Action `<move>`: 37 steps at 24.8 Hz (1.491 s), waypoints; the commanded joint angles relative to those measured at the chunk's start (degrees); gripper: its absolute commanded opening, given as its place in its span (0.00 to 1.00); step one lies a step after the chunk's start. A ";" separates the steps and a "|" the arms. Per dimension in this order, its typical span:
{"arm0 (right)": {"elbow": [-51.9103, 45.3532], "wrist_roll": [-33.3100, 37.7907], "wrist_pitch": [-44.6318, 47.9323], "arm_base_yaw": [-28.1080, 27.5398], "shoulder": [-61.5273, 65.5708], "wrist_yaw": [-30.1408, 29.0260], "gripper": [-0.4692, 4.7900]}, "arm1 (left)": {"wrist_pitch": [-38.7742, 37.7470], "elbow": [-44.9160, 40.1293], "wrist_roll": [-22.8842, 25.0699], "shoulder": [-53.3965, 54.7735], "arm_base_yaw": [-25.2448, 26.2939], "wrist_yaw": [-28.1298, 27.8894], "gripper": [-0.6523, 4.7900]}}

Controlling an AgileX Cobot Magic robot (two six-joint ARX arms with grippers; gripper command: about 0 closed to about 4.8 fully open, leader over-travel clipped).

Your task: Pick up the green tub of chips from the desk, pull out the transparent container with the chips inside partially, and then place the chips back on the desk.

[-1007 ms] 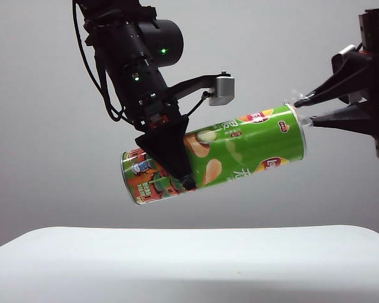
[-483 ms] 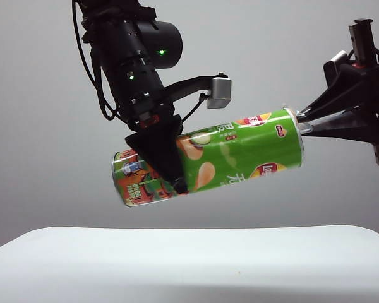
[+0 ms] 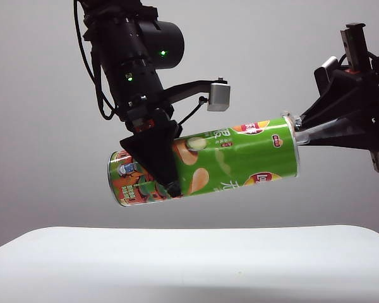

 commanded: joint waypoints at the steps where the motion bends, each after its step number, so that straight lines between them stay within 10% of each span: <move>1: 0.07 -0.46 0.07 0.09 -0.20 -0.13 0.23 | 0.70 0.48 0.04 -0.48 -0.28 3.04 0.50; 6: 0.07 -0.92 0.07 0.46 -0.20 -0.09 0.07 | 0.20 0.72 0.00 -0.48 -0.46 3.02 0.50; 37: 0.11 -3.26 -1.22 -4.98 -0.22 -2.62 0.14 | -10.23 0.72 -1.14 -0.83 1.77 -1.29 0.50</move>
